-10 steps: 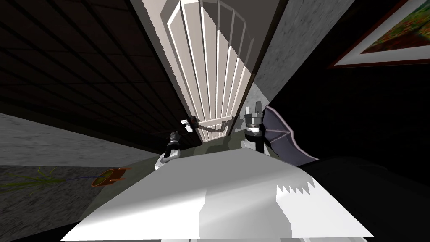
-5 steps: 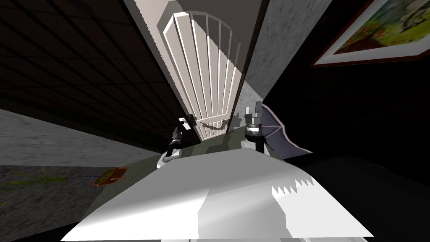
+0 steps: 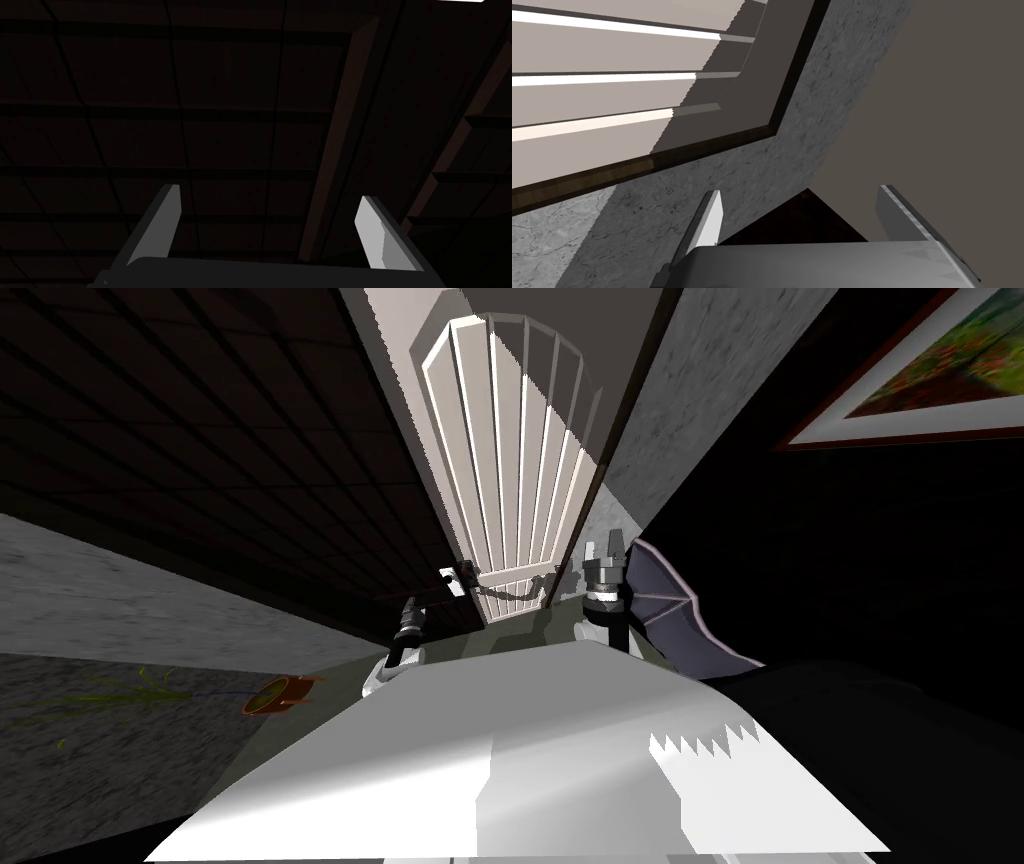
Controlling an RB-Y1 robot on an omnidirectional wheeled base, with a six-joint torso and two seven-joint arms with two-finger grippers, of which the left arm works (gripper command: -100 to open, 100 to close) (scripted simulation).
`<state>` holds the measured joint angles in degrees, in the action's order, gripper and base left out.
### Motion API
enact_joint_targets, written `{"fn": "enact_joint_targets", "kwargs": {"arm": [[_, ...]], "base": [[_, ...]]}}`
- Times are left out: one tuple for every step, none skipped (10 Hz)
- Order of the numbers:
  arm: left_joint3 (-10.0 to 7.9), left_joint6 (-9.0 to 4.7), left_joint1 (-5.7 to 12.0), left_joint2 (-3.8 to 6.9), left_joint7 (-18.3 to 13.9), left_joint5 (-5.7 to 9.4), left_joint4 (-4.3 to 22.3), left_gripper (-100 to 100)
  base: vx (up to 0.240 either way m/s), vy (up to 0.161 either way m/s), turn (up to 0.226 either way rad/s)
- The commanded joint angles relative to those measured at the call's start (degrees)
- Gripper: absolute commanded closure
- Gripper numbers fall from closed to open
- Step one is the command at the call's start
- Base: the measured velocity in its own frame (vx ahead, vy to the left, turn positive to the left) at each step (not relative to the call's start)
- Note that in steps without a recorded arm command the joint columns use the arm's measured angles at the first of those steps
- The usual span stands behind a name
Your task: Pull the door open
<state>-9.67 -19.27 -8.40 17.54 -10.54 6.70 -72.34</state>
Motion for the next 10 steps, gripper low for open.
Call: {"fn": "enact_joint_targets", "kwargs": {"arm": [[0.11,-0.15,0.76,-0.41,0.3,-0.12,0.3,-100],[0.48,-0.21,1.35,-0.69,0.3,-0.2,0.2,-100],[0.82,-0.26,1.82,-0.92,0.4,-0.27,0.1,-100],[1.51,-0.35,2.65,-1.35,0.4,-0.4,-0.2,-100],[2.01,-0.42,3.22,-1.65,0.4,-0.49,-0.4,-100],[1.68,-0.34,2.83,-1.33,0.3,-0.4,-0.2,-100],[1.68,-0.34,2.83,-1.33,0.3,-0.4,-0.2,100],[1.68,-0.34,2.83,-1.33,0.3,-0.4,-0.2,100],[1.68,-0.34,2.83,-1.33,0.3,-0.4,-0.2,100],[1.68,-0.34,2.83,-1.33,0.3,-0.4,-0.2,100]], "base": [[0.186,0.033,-0.069],[0.215,-0.004,-0.102],[0.201,-0.026,-0.089],[0.223,-0.071,-0.149],[0.236,-0.08,-0.16],[0.103,-0.032,-0.027],[-0.012,0.002,0.028],[-0.032,0.015,-0.007],[-0.033,0.009,-0.018],[-0.023,0.003,-0.004]]}}
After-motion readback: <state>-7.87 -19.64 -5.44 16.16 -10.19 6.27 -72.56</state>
